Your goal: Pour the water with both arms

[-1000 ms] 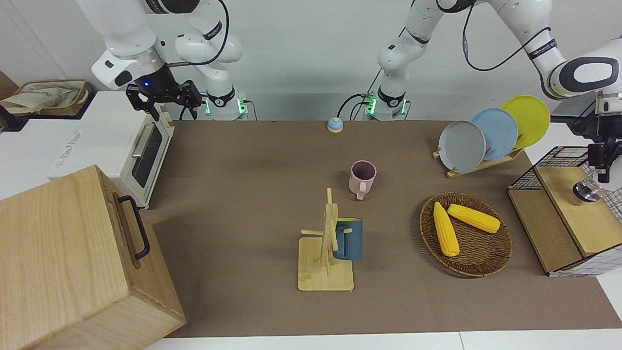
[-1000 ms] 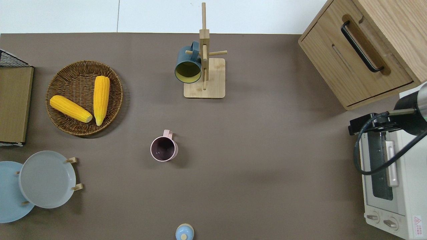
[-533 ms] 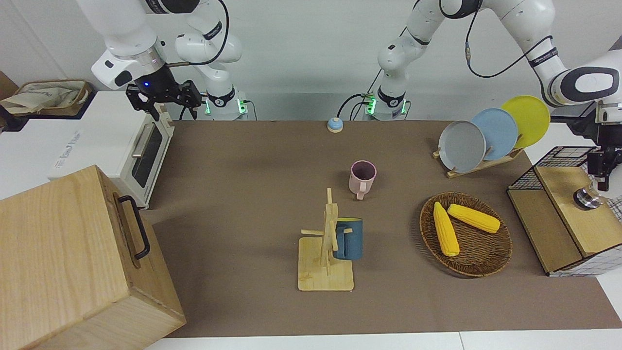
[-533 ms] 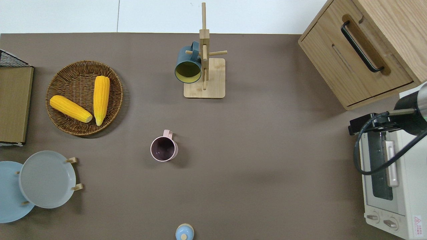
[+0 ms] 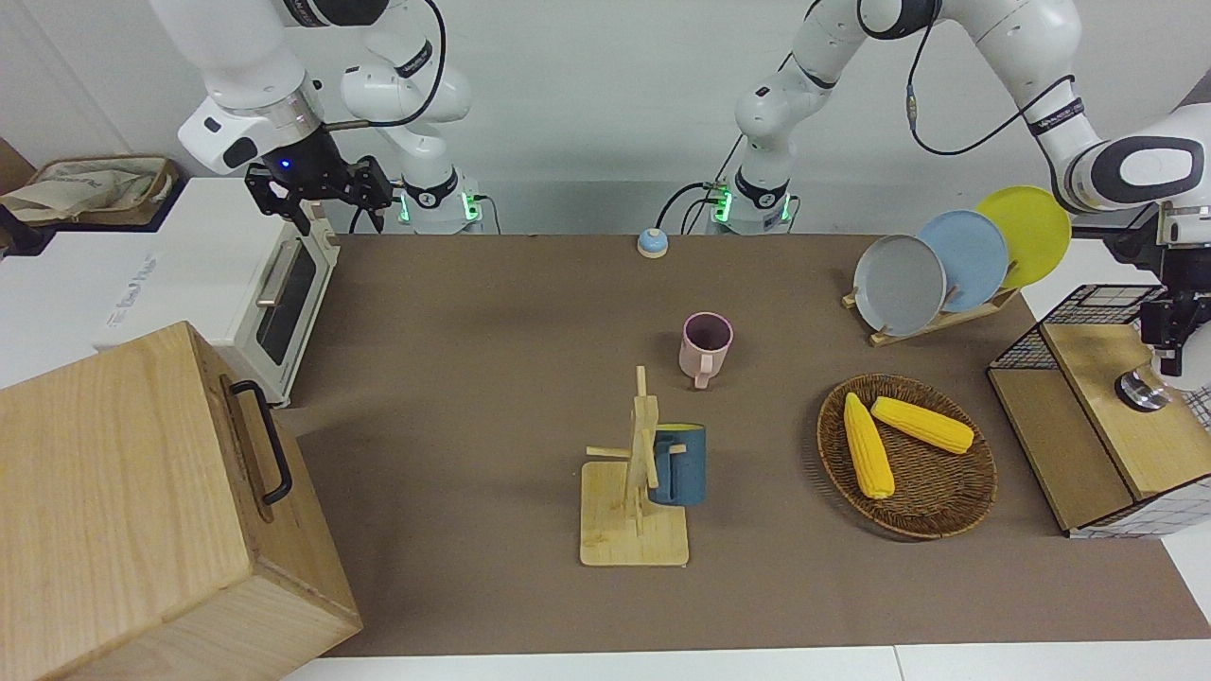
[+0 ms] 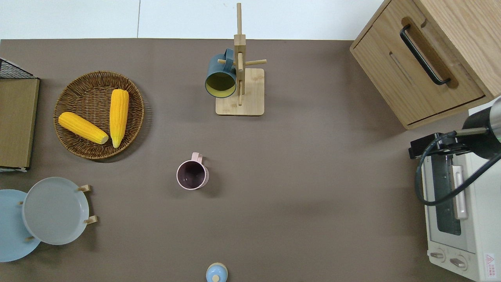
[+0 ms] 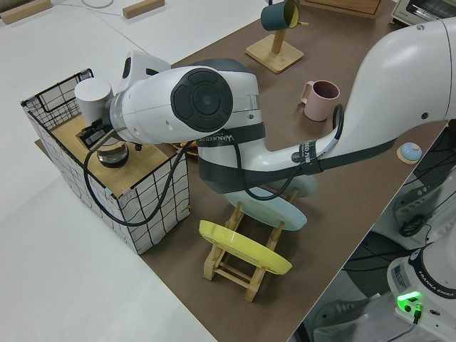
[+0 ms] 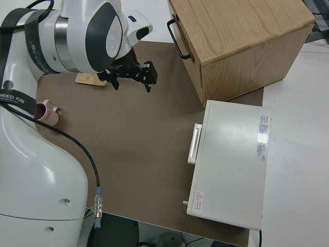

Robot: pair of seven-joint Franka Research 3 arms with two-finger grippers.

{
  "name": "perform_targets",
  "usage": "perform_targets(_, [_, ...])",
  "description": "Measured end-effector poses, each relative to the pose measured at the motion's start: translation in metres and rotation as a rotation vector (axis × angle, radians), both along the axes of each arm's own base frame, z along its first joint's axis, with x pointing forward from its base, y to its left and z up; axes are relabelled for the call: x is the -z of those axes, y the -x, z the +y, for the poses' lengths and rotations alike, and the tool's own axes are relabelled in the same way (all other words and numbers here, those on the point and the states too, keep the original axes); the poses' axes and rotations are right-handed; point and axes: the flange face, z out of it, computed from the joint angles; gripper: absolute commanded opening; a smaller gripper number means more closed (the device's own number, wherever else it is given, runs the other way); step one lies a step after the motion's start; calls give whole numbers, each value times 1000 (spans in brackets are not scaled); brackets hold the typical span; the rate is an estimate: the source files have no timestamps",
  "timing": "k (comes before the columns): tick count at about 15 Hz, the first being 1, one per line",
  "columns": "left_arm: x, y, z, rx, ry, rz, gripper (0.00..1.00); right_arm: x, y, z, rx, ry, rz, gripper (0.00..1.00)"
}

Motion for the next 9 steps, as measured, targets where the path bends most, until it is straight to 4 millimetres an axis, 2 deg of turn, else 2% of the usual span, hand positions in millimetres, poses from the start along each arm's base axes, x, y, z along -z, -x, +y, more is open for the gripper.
perform_targets(5, [-9,0,3,-6,-10,-17,993,0,0,0,0,0,0,992])
perform_targets(9, [-20,10,21,-16,-20,45,993,0,0,0,0,0,0,992])
